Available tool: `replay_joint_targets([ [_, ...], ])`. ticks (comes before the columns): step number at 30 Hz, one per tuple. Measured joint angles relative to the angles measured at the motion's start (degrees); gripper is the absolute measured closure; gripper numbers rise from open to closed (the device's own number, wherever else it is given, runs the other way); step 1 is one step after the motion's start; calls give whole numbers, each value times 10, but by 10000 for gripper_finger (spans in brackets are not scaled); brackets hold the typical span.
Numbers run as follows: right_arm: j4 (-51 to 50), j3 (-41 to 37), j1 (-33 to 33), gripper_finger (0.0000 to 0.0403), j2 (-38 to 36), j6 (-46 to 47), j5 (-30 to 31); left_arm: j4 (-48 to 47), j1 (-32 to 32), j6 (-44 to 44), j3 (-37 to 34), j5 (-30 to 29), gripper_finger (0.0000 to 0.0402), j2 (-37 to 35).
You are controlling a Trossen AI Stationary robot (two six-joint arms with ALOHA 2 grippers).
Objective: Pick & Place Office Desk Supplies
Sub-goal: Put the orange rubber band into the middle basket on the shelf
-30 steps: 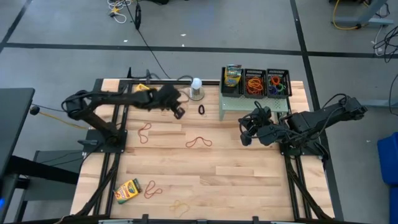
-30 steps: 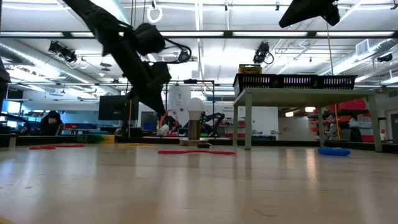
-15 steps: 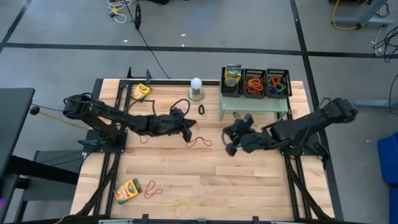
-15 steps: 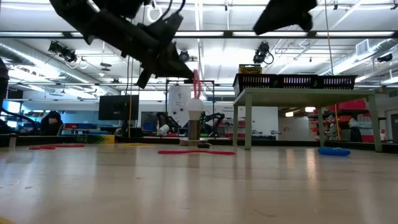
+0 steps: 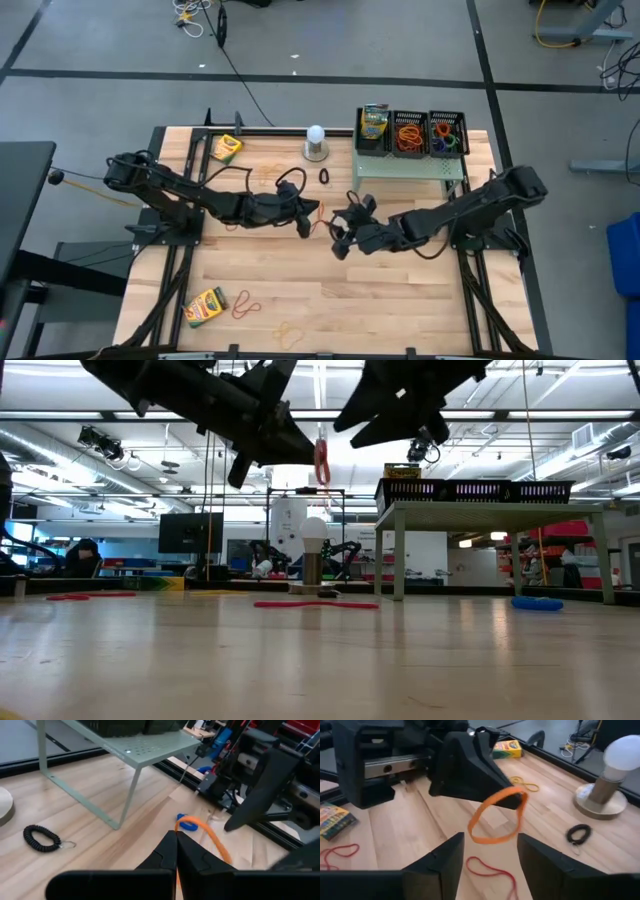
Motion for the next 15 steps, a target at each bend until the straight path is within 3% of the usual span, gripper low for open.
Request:
replay_joint_targets([
  [7, 66, 0, -13, 206, 33, 0, -11, 15, -10, 3, 1, 9, 400, 0],
  [15, 104, 0, -30, 252, 55, 4, -44, 21, -18, 10, 1, 35, 400, -2],
])
